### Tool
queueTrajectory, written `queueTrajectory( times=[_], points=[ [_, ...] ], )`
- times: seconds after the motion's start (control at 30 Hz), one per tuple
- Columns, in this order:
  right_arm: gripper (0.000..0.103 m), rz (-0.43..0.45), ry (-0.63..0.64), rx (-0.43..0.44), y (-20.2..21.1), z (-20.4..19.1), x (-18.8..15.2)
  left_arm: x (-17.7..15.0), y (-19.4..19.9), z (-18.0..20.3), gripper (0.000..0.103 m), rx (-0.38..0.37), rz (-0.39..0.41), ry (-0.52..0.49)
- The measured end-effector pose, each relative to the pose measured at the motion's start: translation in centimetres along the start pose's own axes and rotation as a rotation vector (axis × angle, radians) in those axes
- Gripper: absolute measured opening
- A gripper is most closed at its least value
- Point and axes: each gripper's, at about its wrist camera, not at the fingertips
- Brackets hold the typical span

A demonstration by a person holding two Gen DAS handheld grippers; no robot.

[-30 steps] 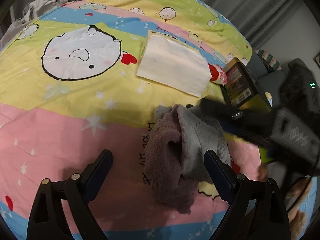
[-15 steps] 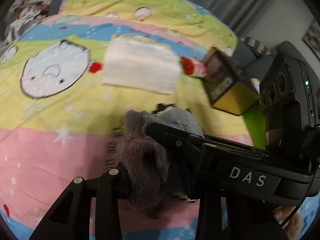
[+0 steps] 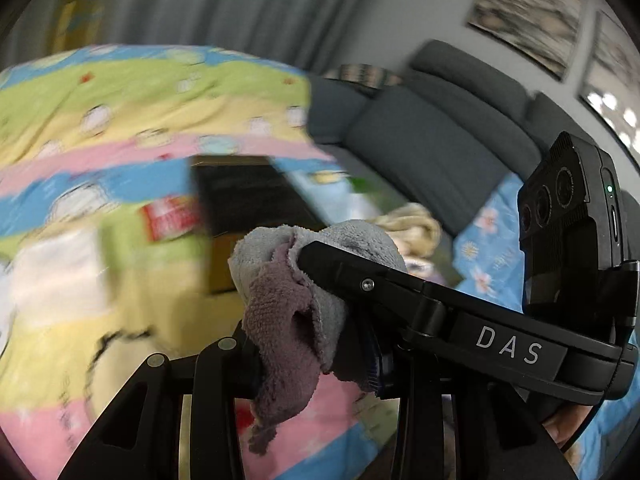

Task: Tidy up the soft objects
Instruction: 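Carry the cloths into the green-rimmed box and release them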

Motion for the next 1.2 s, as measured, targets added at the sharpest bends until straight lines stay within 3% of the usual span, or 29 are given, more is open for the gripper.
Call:
queueTrajectory(
  times=[0.2, 0.37, 0.53, 0.8, 0.9, 1.07, 1.2],
  points=[
    [0.026, 0.167, -0.109, -0.081, 5.0, 4.5, 2.9, 3.8, -5.1, 4.1, 0.038, -0.162, -0.001, -0.088],
    [0.026, 0.243, -0.162, -0.136, 6.8, 6.9, 4.1, 5.7, -8.4, 6.2, 0.038, -0.23, -0.012, -0.142],
    [0.026, 0.282, -0.21, -0.184, 6.4, 9.0, 5.5, 6.5, -10.9, 7.4, 0.038, -0.252, -0.031, -0.154],
    [0.026, 0.246, -0.28, -0.244, 4.1, 12.3, 6.4, 5.9, -14.5, 7.2, 0.039, -0.188, -0.118, -0.136],
    [0.026, 0.229, -0.288, -0.294, 2.9, 13.2, 6.6, 5.3, -14.7, 7.4, 0.039, -0.133, -0.139, -0.161],
    [0.026, 0.205, -0.31, -0.36, 1.4, 14.7, 6.9, 4.5, -14.3, 7.3, 0.04, -0.13, -0.168, -0.159],
    [0.027, 0.215, -0.301, -0.381, 1.5, 14.6, 7.0, 4.4, -12.9, 7.0, 0.058, -0.118, -0.153, -0.161]
  ],
)
Point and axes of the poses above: each gripper's, at about its wrist camera, not at the fingertips, and y roughly against the way its jaws point, z to its right, x to its top, and after that the axes turned 14 degrees about -y, right-handed
